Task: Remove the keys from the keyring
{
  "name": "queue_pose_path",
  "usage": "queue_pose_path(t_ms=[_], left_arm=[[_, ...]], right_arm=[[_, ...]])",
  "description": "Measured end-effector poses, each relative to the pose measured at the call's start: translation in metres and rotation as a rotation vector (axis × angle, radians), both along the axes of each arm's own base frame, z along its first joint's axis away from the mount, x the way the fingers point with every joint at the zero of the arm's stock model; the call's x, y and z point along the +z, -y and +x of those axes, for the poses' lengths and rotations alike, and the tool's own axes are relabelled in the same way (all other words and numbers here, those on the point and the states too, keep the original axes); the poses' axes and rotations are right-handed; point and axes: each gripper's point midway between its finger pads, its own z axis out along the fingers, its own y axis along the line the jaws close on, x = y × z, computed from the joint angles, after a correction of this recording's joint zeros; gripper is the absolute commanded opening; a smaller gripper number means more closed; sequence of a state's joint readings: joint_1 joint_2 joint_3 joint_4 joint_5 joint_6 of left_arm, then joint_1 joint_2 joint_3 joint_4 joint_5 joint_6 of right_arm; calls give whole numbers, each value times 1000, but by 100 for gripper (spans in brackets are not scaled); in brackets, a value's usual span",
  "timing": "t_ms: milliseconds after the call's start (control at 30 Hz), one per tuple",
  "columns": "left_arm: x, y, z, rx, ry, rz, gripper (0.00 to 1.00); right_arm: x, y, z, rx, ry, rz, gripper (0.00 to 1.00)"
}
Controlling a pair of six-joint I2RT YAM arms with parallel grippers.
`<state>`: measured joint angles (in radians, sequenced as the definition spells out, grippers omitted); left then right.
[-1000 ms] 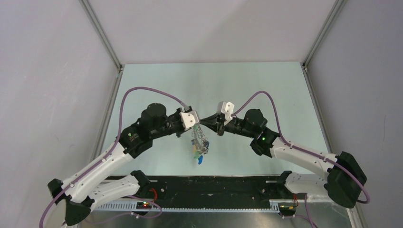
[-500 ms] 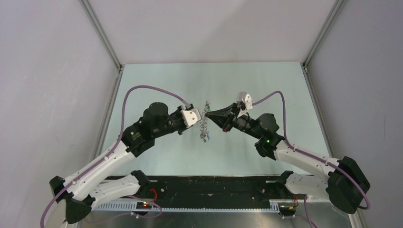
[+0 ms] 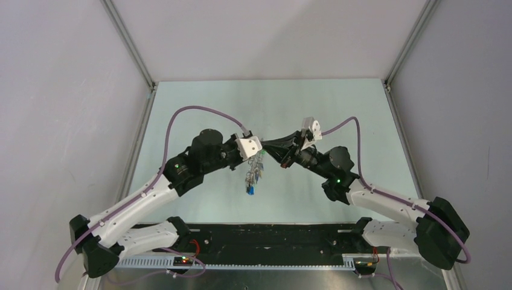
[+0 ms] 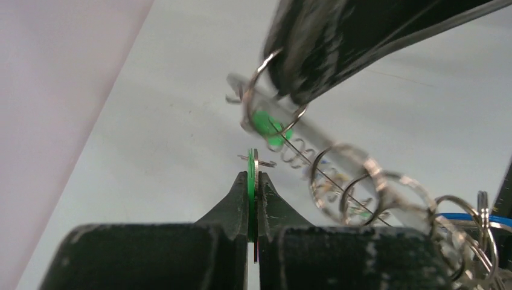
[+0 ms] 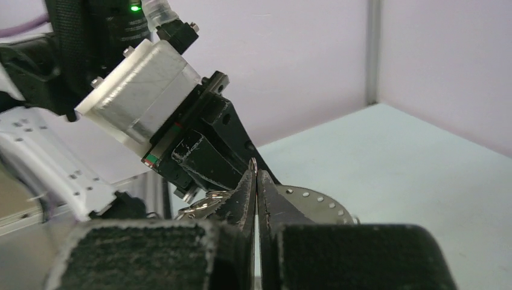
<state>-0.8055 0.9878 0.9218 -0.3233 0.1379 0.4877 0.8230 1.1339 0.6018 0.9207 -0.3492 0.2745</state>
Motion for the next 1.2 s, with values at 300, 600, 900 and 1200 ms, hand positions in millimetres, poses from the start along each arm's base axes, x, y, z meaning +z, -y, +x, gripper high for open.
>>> queue_pose_path(t_ms=[300, 600, 900, 1200], left_arm=[[-15, -20, 38, 256, -59, 30, 0], [-48, -59, 109, 640, -279, -135, 0], [-58, -15, 156, 682, -458, -304, 0], [-104, 72, 216, 632, -612, -371, 38]], right_arm=[[6, 60, 29, -336, -40, -61, 0], [-20, 124, 50, -638, -90, -193, 0], [-27, 158, 45, -747, -122, -221, 0], [-16, 185, 31, -806, -107, -194, 0]])
